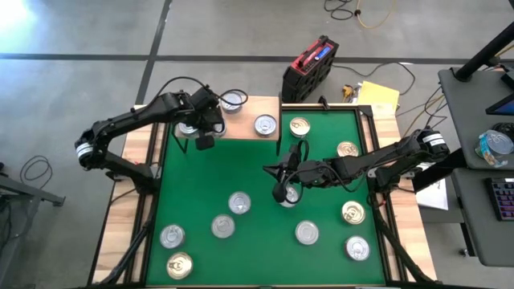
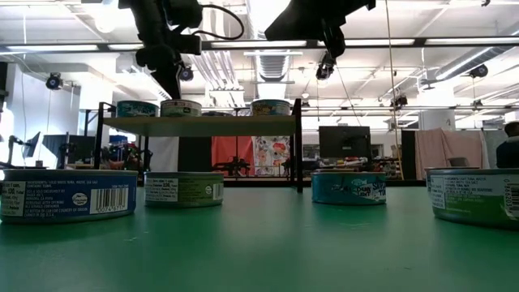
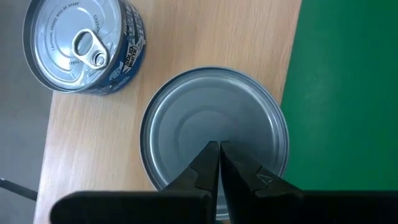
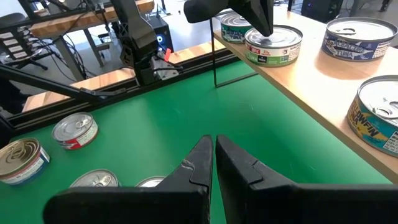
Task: Stack canned seafood by type on shelf
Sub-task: Put the bottom right white tuna can on the shelf
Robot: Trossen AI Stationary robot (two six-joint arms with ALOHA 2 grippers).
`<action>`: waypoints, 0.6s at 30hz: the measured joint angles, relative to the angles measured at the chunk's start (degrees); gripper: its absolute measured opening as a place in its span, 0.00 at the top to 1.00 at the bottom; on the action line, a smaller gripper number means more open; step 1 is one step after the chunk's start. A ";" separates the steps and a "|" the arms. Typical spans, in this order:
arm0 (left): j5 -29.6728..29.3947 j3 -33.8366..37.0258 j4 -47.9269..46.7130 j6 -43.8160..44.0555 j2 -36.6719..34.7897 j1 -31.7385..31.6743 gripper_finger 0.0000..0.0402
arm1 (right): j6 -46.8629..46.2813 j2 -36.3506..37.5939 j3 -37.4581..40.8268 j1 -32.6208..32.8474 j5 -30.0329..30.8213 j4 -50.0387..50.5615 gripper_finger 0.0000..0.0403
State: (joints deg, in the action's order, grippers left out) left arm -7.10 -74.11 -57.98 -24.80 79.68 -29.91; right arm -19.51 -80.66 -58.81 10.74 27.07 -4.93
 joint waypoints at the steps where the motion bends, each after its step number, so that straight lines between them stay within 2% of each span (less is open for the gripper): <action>1: 0.01 0.04 0.01 0.00 0.00 0.00 1.00 | 0.00 0.00 0.00 0.01 0.00 0.00 0.97; 14: -0.12 1.07 0.59 0.66 -0.11 0.02 1.00 | 0.02 0.00 0.00 0.01 0.01 0.00 0.97; 18: -2.38 1.11 0.68 0.65 -0.11 0.07 1.00 | 0.02 0.00 0.00 0.01 0.01 0.00 0.97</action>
State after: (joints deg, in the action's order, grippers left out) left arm -9.48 -73.00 -57.29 -24.14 79.57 -29.84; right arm -19.49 -80.66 -58.81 10.75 27.08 -4.93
